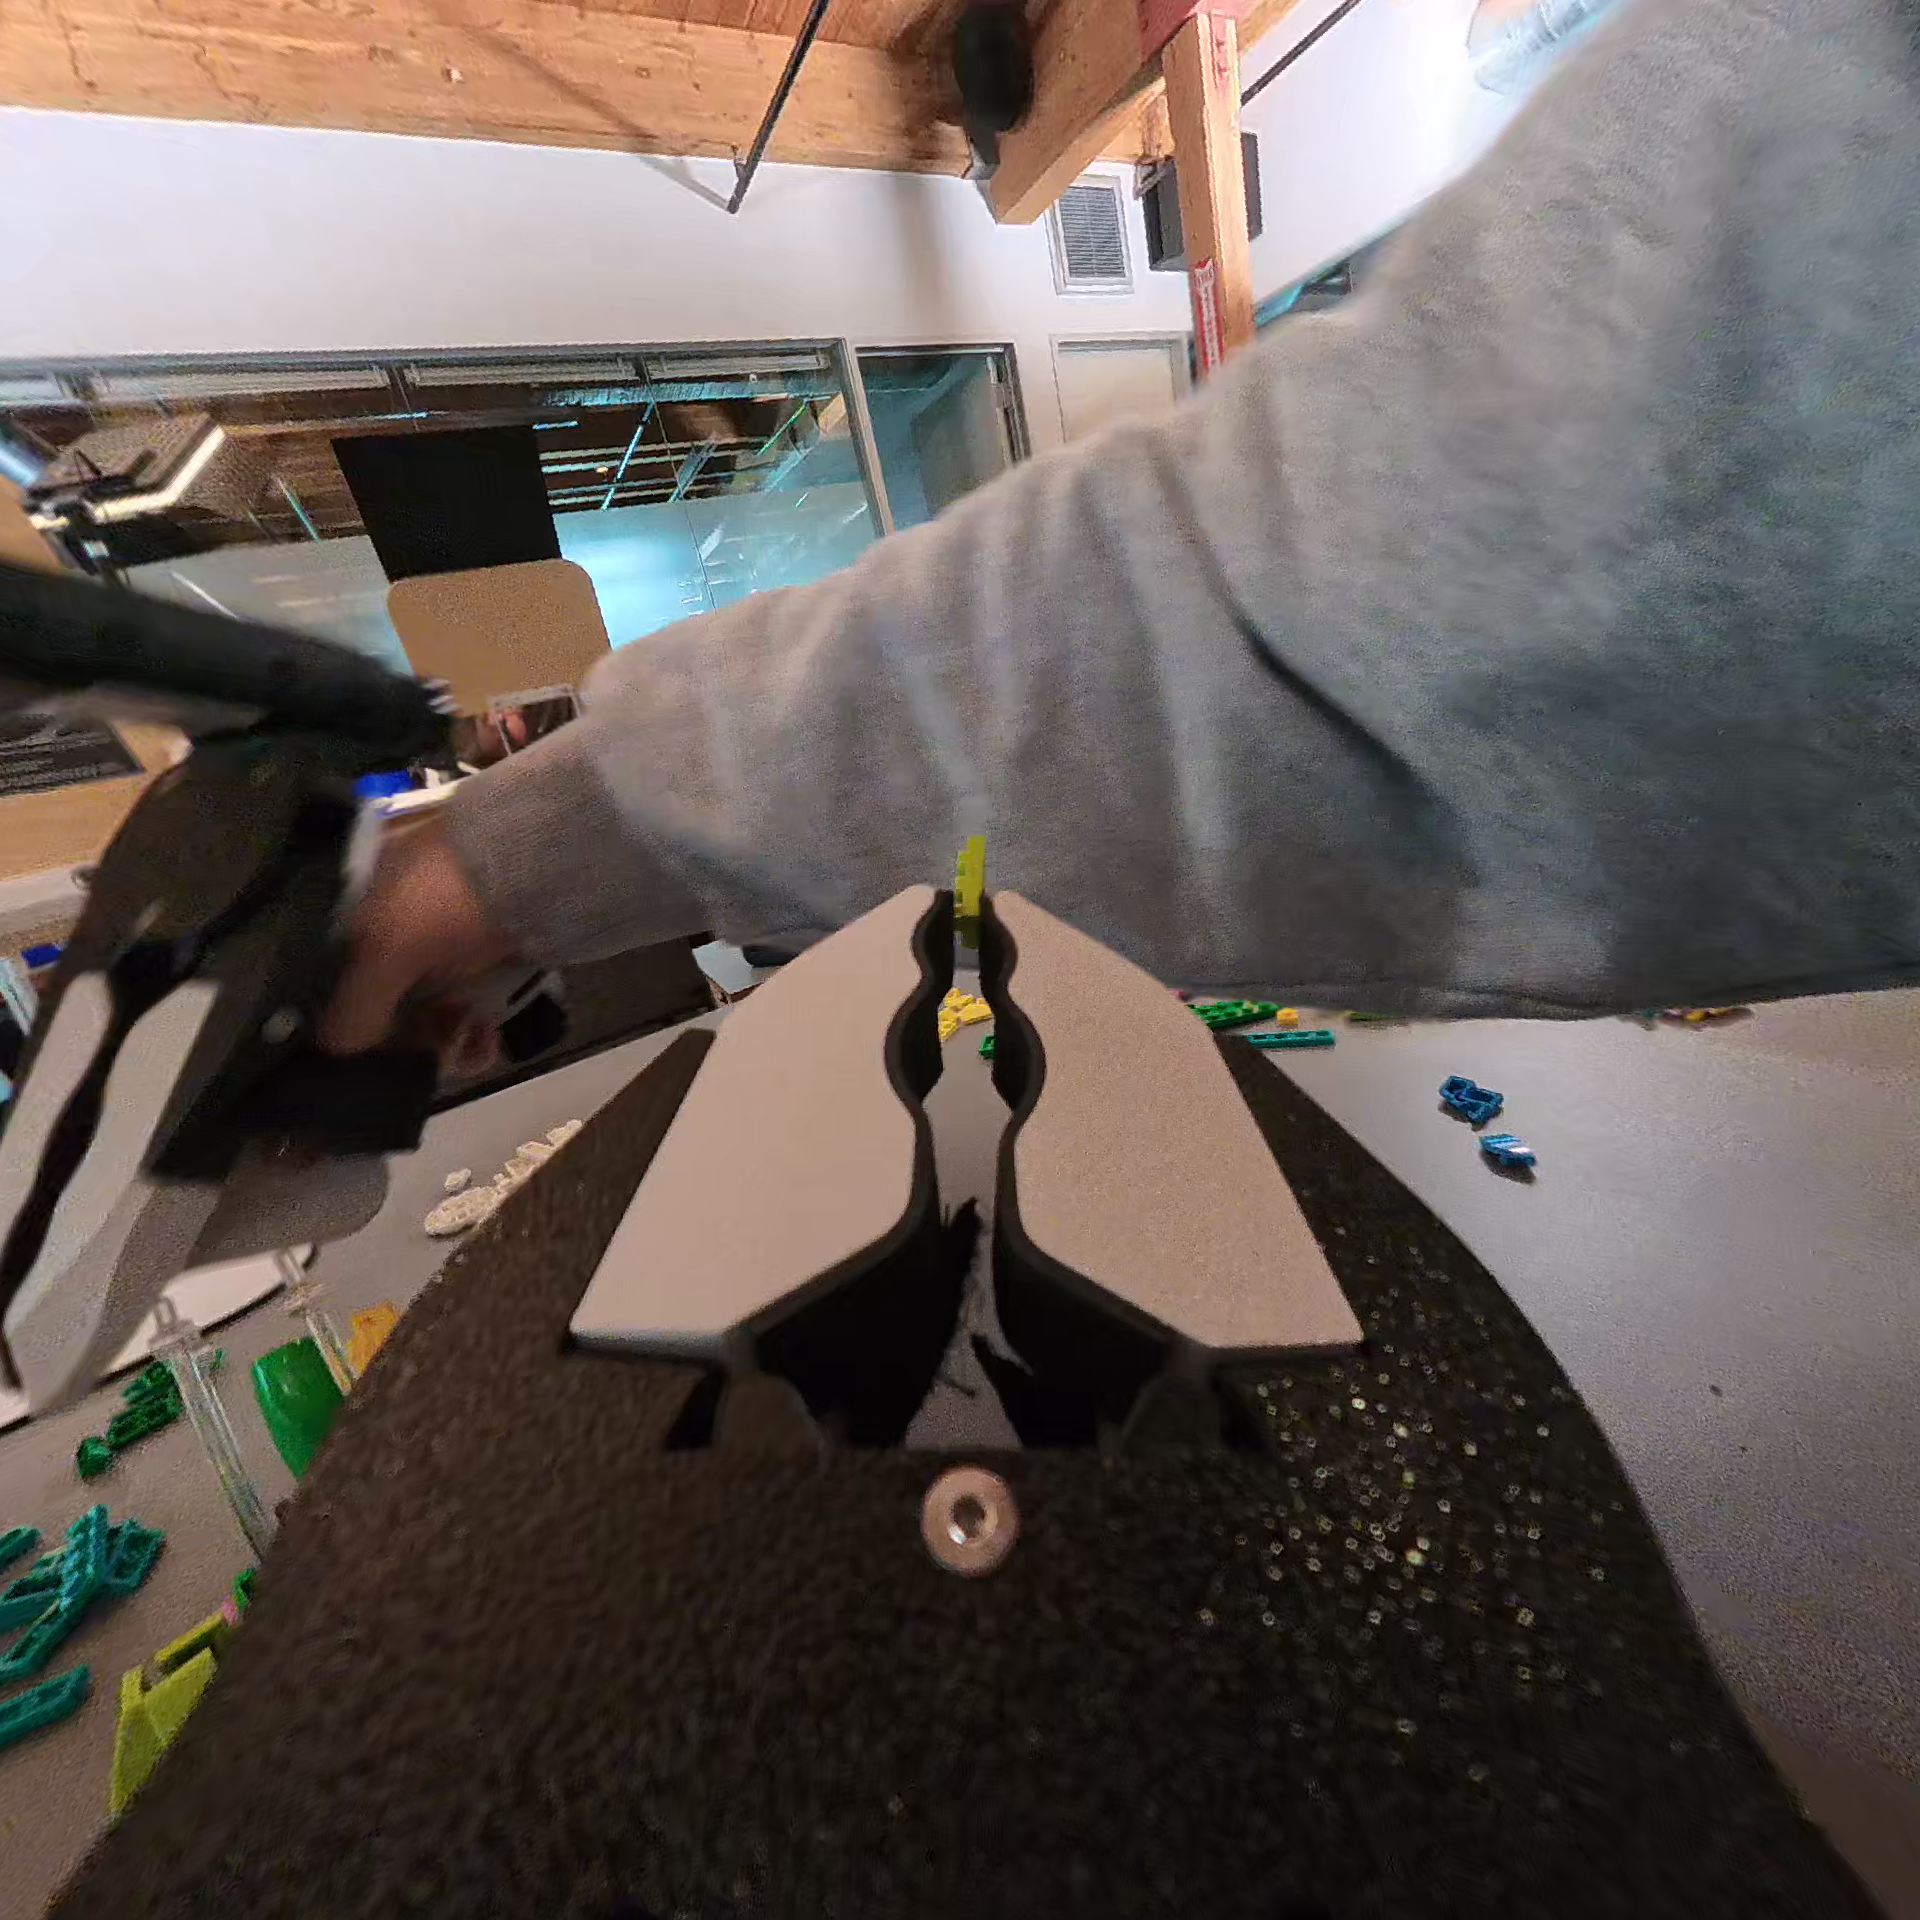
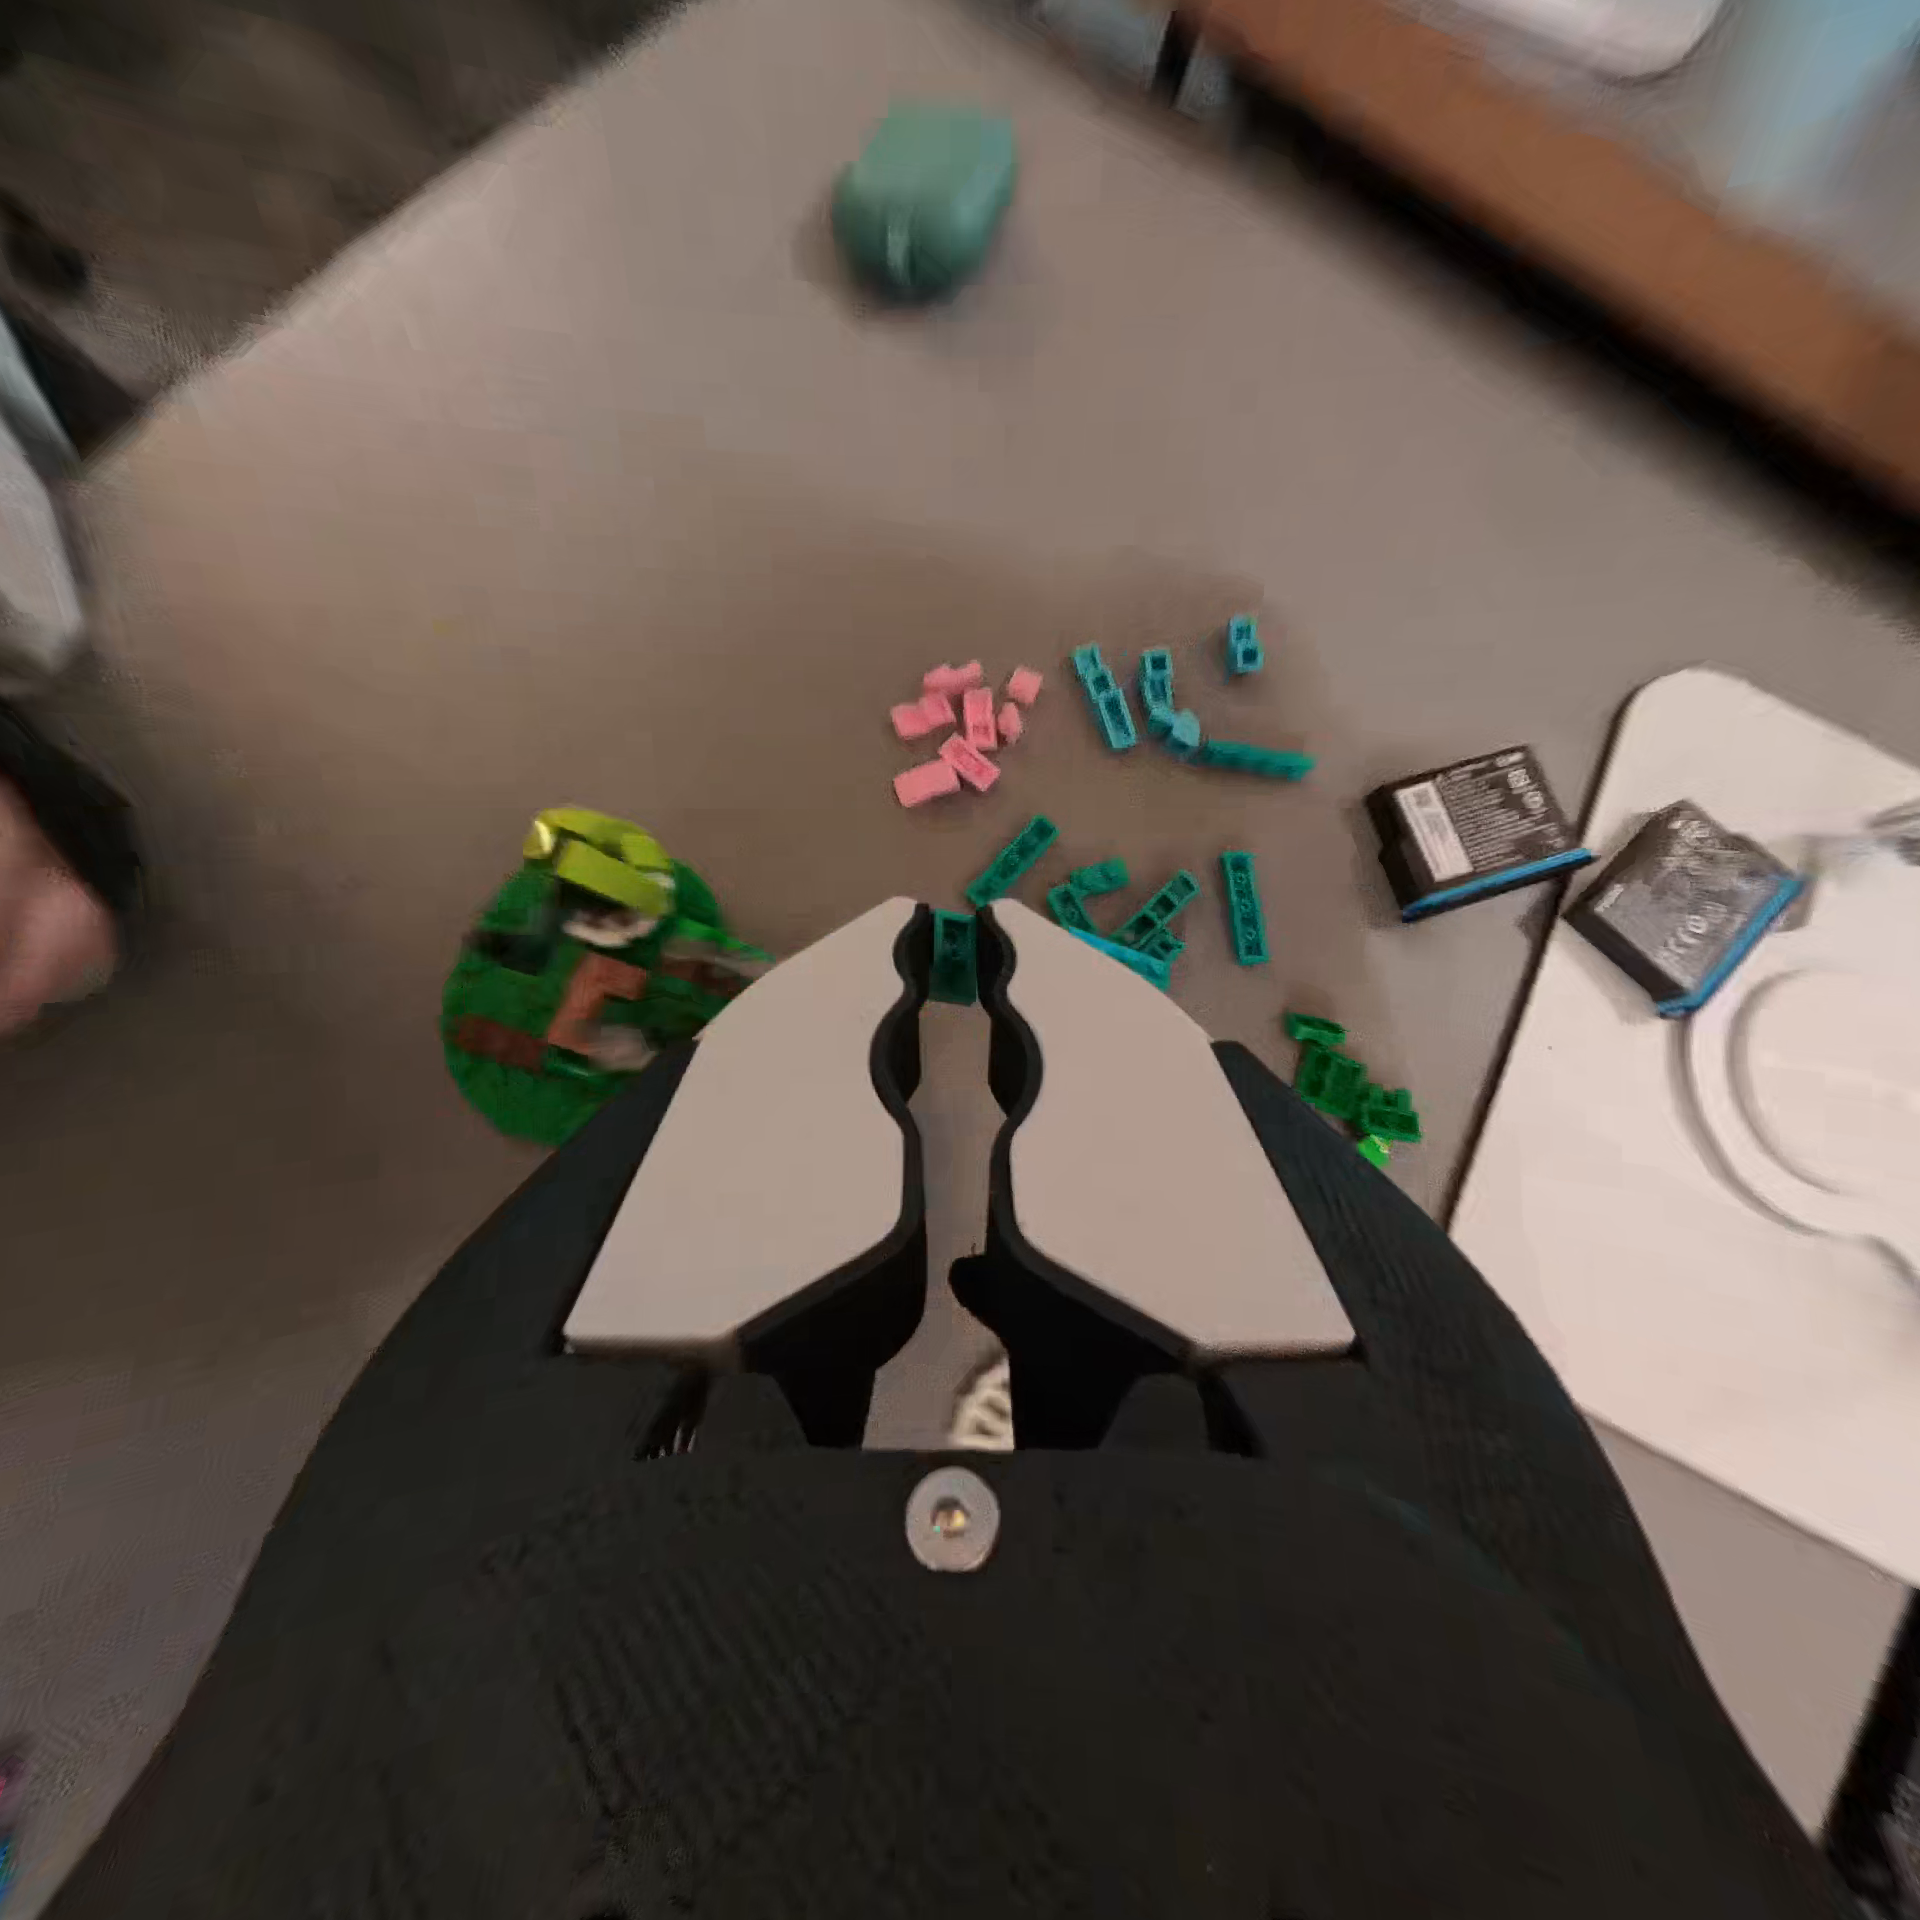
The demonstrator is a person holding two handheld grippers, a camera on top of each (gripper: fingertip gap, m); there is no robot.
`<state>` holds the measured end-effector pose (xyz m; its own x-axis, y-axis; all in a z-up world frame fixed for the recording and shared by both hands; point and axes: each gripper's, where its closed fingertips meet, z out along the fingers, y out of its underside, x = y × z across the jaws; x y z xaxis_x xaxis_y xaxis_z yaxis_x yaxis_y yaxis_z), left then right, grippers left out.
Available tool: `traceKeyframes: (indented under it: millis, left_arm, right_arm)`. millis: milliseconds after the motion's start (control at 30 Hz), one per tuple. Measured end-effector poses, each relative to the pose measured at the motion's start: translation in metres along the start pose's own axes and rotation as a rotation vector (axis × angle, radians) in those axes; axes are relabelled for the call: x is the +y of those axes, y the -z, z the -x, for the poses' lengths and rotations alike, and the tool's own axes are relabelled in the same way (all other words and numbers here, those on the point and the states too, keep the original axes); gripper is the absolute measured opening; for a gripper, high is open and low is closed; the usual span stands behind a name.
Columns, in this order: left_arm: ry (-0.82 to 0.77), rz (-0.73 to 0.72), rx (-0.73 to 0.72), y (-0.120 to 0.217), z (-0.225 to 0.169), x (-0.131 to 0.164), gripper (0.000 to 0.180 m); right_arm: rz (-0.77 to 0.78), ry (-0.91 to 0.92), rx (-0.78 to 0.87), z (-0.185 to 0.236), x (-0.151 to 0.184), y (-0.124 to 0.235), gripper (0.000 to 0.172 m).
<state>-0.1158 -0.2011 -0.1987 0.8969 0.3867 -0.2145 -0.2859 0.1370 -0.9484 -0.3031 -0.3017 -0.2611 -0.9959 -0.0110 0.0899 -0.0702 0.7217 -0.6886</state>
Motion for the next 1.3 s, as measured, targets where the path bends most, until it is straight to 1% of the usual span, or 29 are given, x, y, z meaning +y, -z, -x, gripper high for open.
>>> traceKeyframes:
  millis: [67,133,200,267,367,433,500,567,600,667,733,767,800,867,900,967,1100,1200,1233,1267,1300]
  left_arm:
    - [-0.03,-0.002,-0.008,0.0,-0.001,-0.001,0.004]
    - [-0.033,0.002,-0.004,0.001,-0.001,-0.001,0.004]
    - [0.005,0.015,0.018,0.0,-0.002,0.002,0.004]
    - [0.036,0.016,0.012,0.0,0.001,0.003,0.004]
    - [0.061,0.024,0.009,-0.001,0.003,0.005,0.004]
    - [0.056,0.029,-0.01,0.0,0.006,0.006,0.004]
    - [0.05,0.024,-0.055,0.001,0.013,0.005,0.004]
    - [0.072,0.016,-0.094,0.004,0.021,0.005,0.004]
    - [0.093,0.006,-0.104,0.004,0.024,0.004,0.004]
    - [0.144,-0.007,-0.112,0.006,0.028,0.004,0.004]
    - [0.206,-0.011,-0.113,0.006,0.032,0.007,0.004]
    - [0.243,-0.02,-0.105,0.006,0.033,0.007,0.004]
    - [0.284,-0.039,-0.086,0.005,0.032,0.006,0.004]
    - [0.352,-0.081,-0.02,0.005,0.027,0.001,0.004]
    - [0.36,-0.085,-0.005,0.004,0.026,0.0,0.004]
    - [0.347,-0.082,0.007,0.004,0.023,0.0,0.004]
    - [0.299,-0.081,0.038,0.003,0.016,-0.002,0.004]
    - [0.277,-0.075,0.041,0.002,0.013,-0.002,0.004]
    - [0.27,-0.067,0.042,0.001,0.013,-0.001,0.004]
    - [0.269,-0.066,0.048,0.001,0.011,-0.001,0.004]
    - [0.275,-0.062,0.03,0.0,0.013,0.0,0.005]
  right_arm:
    - [0.143,0.033,-0.035,-0.017,0.014,-0.021,0.007]
    - [0.22,0.041,-0.038,-0.03,0.02,-0.035,0.007]
    - [0.215,0.039,-0.025,-0.039,0.016,-0.044,0.007]
    - [0.208,0.013,-0.021,-0.043,0.012,-0.049,0.017]
    - [0.24,-0.004,-0.014,-0.042,0.016,-0.05,0.028]
    - [0.248,-0.022,0.011,-0.042,0.018,-0.044,0.028]
    - [0.198,-0.043,0.027,-0.036,0.01,-0.028,0.028]
    - [0.088,-0.069,0.001,-0.018,-0.007,0.002,0.026]
    - [0.03,-0.088,-0.039,-0.002,-0.015,0.021,0.025]
    - [-0.062,-0.145,-0.192,0.042,-0.024,0.064,0.024]
    - [-0.115,-0.172,-0.341,0.09,-0.025,0.106,0.023]
    - [-0.127,-0.136,-0.348,0.109,-0.022,0.121,0.021]
    - [-0.125,-0.074,-0.317,0.124,-0.018,0.13,0.02]
    - [-0.066,0.028,-0.242,0.15,-0.007,0.137,0.021]
    - [-0.031,0.051,-0.208,0.157,-0.002,0.136,0.023]
    - [-0.007,0.082,-0.158,0.166,0.002,0.134,0.024]
    - [-0.014,0.081,-0.135,0.171,0.003,0.13,0.024]
    - [-0.019,0.063,-0.158,0.176,0.003,0.125,0.008]
    - [-0.012,0.065,-0.154,0.176,0.004,0.123,0.008]
    - [-0.007,0.068,-0.153,0.176,0.005,0.122,0.002]
    - [-0.006,0.067,-0.156,0.175,0.007,0.122,0.001]
